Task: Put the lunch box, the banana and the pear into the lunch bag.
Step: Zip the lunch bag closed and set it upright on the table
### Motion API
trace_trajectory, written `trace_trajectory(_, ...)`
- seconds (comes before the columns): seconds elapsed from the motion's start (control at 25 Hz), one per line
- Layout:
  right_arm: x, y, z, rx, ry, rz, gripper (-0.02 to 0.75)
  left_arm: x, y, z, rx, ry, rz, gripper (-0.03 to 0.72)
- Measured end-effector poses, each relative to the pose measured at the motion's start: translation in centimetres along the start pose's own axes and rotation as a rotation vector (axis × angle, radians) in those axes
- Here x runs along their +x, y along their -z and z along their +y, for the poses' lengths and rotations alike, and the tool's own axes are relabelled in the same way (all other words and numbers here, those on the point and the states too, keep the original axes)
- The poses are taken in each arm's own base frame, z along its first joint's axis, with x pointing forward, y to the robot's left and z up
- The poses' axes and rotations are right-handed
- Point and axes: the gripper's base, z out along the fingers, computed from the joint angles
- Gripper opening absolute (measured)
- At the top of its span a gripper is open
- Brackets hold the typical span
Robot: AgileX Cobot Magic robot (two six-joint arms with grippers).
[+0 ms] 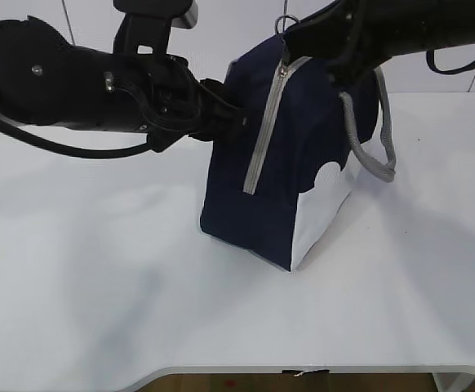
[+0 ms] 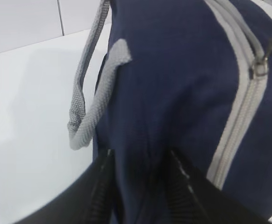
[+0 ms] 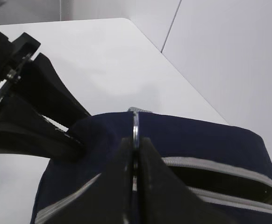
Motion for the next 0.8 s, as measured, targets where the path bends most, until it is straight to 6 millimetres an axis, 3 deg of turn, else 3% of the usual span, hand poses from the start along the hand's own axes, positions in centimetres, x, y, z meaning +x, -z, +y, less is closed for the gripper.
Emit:
trace_trajectory(0.32, -0.1, 0.0, -0.1, 0.009, -0.034, -0.019, 0.006, 0.2, -0.1, 0.0, 0.003, 0.0, 0.015, 0.025)
trace_trajectory(0.8, -0.1, -0.1, -1.6, 0.164, -0.162, -0.046, 0.006, 0.3, 0.3, -0.3, 0.024, 0.022, 0.063, 0.003)
